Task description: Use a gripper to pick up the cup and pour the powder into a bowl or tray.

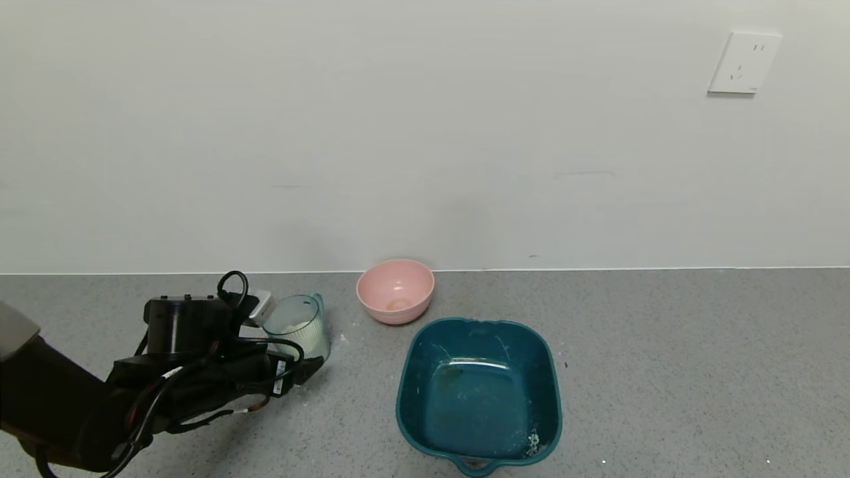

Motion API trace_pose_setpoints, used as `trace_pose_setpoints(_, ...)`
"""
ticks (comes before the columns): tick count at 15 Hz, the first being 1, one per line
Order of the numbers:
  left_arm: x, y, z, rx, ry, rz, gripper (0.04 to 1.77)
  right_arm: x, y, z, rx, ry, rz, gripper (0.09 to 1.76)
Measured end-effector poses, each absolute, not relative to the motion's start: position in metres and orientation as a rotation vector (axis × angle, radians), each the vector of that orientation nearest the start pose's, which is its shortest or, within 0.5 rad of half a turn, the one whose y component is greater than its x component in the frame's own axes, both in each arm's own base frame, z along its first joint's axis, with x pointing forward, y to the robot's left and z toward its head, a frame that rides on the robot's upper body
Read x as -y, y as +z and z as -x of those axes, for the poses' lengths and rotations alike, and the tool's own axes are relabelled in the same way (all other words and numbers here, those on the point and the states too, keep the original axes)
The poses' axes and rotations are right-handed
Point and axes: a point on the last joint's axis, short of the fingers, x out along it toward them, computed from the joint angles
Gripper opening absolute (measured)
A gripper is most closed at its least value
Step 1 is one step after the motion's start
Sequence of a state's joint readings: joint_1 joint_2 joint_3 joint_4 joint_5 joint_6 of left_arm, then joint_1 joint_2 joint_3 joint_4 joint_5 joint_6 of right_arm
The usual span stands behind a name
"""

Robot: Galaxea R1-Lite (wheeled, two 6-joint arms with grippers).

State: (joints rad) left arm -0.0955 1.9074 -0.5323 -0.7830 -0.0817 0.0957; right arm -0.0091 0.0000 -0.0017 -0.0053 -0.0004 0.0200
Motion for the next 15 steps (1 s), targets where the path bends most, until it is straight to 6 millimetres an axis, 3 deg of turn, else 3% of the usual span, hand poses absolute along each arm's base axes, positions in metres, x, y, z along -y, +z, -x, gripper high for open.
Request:
trace_pose_setpoints(6, 0.031, 0.053, -0.316, -0.448, -0.157, -0.107, 1.72, 0.0, 0.077, 0.023, 0.008, -0.009, -0.02, 1.71)
trace_pose_setpoints(10, 0.031, 0.039, -0.322, -0.443, -0.153, -0.108, 1.72, 0.0, 0.076, 0.023, 0.007, -0.009, -0.02, 1.71)
trace_pose_setpoints(15, 0.03, 0.036, -0.328, -0.43, -0.144, -0.11, 1.72, 0.0, 0.077, 0.023, 0.008, -0.01, -0.02, 1.71)
